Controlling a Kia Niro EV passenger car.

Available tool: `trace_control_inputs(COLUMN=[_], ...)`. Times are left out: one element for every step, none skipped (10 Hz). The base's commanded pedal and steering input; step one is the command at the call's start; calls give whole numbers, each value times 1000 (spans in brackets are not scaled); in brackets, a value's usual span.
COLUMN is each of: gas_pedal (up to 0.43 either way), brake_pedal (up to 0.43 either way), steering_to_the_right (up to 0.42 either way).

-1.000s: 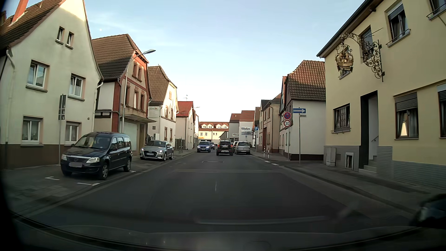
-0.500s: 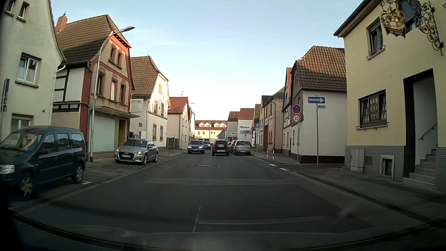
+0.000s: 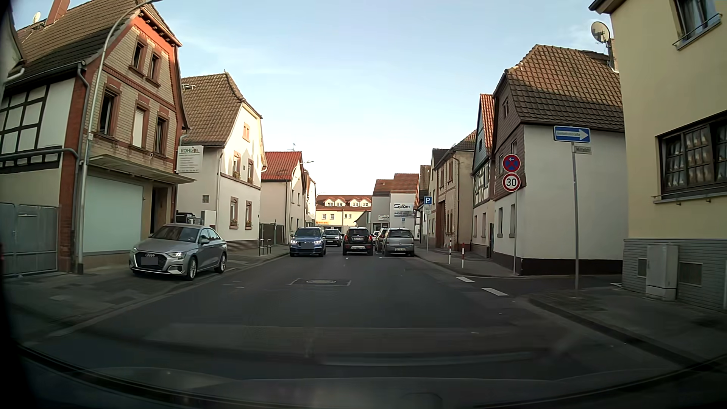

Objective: Follow the waypoints while adhering to traffic rules and regulations

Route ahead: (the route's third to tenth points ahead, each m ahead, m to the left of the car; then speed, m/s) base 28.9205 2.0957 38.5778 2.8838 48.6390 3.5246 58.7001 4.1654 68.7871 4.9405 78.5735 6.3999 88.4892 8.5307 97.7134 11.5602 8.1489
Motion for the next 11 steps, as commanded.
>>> trace_control_inputs(gas_pedal=[0, 0, 0, 0, 0, 0, 0, 0, 0, 0, 0], brake_pedal=[140, 146, 146, 146, 146, 146, 152, 152, 165, 171, 177], steering_to_the_right=[-12, -14, -16, -17, -18, -18, -21, -22, -22, -23, -23])
